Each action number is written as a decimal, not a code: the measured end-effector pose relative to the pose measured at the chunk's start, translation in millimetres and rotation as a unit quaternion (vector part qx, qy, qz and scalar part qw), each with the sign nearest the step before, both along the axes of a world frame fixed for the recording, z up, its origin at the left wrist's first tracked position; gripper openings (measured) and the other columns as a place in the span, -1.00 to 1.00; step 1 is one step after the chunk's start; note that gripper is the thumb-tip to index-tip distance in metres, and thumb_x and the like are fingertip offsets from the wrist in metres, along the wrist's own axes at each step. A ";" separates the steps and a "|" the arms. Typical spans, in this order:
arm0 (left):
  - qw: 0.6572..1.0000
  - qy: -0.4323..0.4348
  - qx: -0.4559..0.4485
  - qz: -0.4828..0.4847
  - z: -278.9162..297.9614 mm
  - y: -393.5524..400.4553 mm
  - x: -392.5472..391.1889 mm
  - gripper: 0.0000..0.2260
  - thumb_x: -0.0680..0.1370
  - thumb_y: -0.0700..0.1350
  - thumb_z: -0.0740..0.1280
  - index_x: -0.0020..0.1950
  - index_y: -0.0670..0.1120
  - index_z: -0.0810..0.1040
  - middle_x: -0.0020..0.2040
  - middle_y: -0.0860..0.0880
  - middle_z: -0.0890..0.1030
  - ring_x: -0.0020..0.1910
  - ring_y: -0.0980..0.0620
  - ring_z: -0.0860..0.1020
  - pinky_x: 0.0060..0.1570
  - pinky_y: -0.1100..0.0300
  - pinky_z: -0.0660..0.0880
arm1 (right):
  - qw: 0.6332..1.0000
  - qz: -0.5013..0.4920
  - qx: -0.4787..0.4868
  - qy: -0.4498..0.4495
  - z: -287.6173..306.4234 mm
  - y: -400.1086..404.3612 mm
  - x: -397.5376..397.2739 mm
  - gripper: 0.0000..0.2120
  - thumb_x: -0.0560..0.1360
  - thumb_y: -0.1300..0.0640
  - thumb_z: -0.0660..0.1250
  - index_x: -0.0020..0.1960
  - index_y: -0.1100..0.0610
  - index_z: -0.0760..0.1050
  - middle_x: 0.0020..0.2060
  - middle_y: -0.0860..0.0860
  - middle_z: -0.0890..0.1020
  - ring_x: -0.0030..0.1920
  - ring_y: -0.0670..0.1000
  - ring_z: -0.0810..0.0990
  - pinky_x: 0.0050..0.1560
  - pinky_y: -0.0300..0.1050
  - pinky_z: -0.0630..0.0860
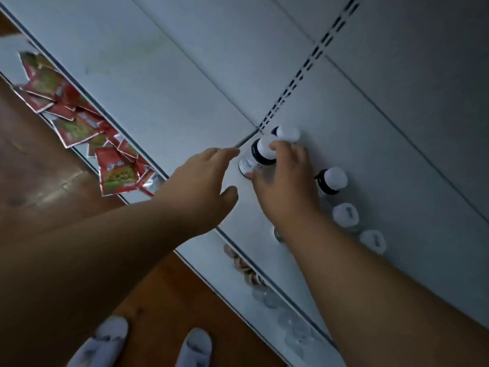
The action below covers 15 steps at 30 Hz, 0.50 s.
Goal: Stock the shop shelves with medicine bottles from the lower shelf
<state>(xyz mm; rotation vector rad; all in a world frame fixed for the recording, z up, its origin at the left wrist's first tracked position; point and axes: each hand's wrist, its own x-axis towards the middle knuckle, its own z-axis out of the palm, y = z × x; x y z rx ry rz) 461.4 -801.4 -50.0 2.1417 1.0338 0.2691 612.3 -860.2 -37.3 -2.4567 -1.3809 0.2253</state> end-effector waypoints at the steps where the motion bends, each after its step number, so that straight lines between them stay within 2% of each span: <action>1: 1.000 -0.010 -0.002 0.010 -13.5 4.1 3.1 -0.44 0.59 -0.01 0.29 0.56 0.08 0.18 0.51 0.05 0.31 0.45 0.00 0.32 0.37 0.08 0.30 | 1.000 0.002 0.001 -0.012 -13.2 7.4 5.6 -0.53 0.50 0.06 0.41 0.36 0.08 0.38 0.32 0.10 0.38 0.28 0.13 0.42 0.24 -0.07 0.40; 4: 0.998 -0.038 -0.017 0.043 -42.6 14.1 11.8 -0.45 0.59 -0.01 0.30 0.56 0.07 0.20 0.50 0.06 0.32 0.43 0.01 0.34 0.33 0.11 0.31 | 1.000 0.001 -0.014 -0.024 -37.8 27.2 16.1 -0.48 0.50 0.03 0.40 0.40 0.08 0.33 0.36 0.12 0.33 0.29 0.17 0.42 0.29 0.03 0.42; 9: 0.997 -0.050 -0.034 0.042 -66.4 31.3 19.6 -0.44 0.58 -0.05 0.30 0.55 0.06 0.21 0.51 0.05 0.32 0.44 0.01 0.32 0.35 0.13 0.28 | 0.997 -0.004 0.003 -0.071 -44.3 49.7 24.9 -0.65 0.46 0.08 0.44 0.16 0.07 0.39 0.20 0.12 0.37 0.07 0.18 0.49 0.06 -0.12 0.42; 13: 0.996 -0.057 -0.049 0.049 -72.5 40.1 21.9 -0.45 0.58 -0.06 0.30 0.55 0.07 0.21 0.49 0.04 0.34 0.40 0.03 0.36 0.33 0.13 0.30 | 0.998 0.023 0.012 -0.064 -52.5 54.8 29.0 -0.53 0.42 0.03 0.49 0.22 0.01 0.34 0.11 0.12 0.49 0.11 0.19 0.48 0.10 0.02 0.50; 15: 0.995 -0.067 -0.055 0.051 -73.0 41.3 19.0 -0.45 0.59 -0.06 0.30 0.55 0.08 0.21 0.48 0.04 0.34 0.40 0.05 0.36 0.31 0.17 0.30 | 1.000 0.008 0.016 -0.019 -54.7 53.4 28.3 -0.49 0.42 0.03 0.51 0.25 -0.04 0.32 0.13 0.09 0.46 0.07 0.13 0.49 0.03 -0.04 0.49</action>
